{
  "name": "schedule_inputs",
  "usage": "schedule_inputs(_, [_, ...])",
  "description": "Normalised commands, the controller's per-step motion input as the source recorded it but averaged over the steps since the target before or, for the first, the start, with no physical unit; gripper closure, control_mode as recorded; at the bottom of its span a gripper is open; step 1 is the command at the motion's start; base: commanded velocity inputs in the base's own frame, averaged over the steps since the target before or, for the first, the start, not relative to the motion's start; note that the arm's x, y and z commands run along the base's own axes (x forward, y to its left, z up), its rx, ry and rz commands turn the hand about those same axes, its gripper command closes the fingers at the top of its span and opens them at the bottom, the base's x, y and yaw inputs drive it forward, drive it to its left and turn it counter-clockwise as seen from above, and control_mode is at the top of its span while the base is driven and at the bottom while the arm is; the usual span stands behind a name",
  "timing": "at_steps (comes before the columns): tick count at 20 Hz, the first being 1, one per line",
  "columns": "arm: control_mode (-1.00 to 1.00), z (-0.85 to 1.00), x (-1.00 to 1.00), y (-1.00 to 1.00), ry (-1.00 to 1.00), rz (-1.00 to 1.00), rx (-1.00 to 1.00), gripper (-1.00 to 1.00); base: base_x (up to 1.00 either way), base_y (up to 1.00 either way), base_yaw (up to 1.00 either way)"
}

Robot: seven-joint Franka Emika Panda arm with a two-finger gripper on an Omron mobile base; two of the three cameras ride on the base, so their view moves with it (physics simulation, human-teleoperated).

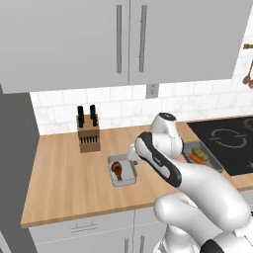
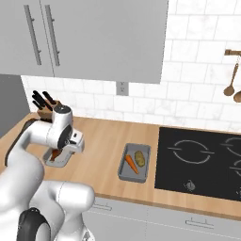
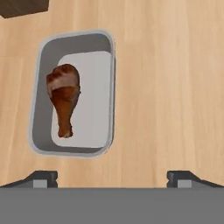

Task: Take the meat container that has the chicken drumstick and place it on the second highest rack of the freezer. Then take the vegetable container that has the potato and carrot and place it on the highest rack of the freezer.

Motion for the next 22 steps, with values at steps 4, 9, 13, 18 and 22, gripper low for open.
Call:
schedule_inputs(4, [-1.0,0.36,-0.12,0.65,-0.08,0.27,-0.14,-1.0,0.0,0.0,0.0])
schedule_inputs(9, [-1.0,-0.08,-0.09,0.59,-0.01,0.52,-0.35,-1.0,0.0,0.0,0.0])
schedule_inputs(13, [-1.0,-0.04,0.0,0.23,0.01,0.55,-0.32,-1.0,0.0,0.0,0.0])
schedule_inputs(18, [-1.0,-0.01,-0.01,-0.08,0.01,0.39,-0.12,-1.0,0.0,0.0,0.0])
schedule_inputs(22, [-1.0,-0.17,0.05,0.08,0.2,0.35,0.0,-1.0,0.0,0.0,0.0])
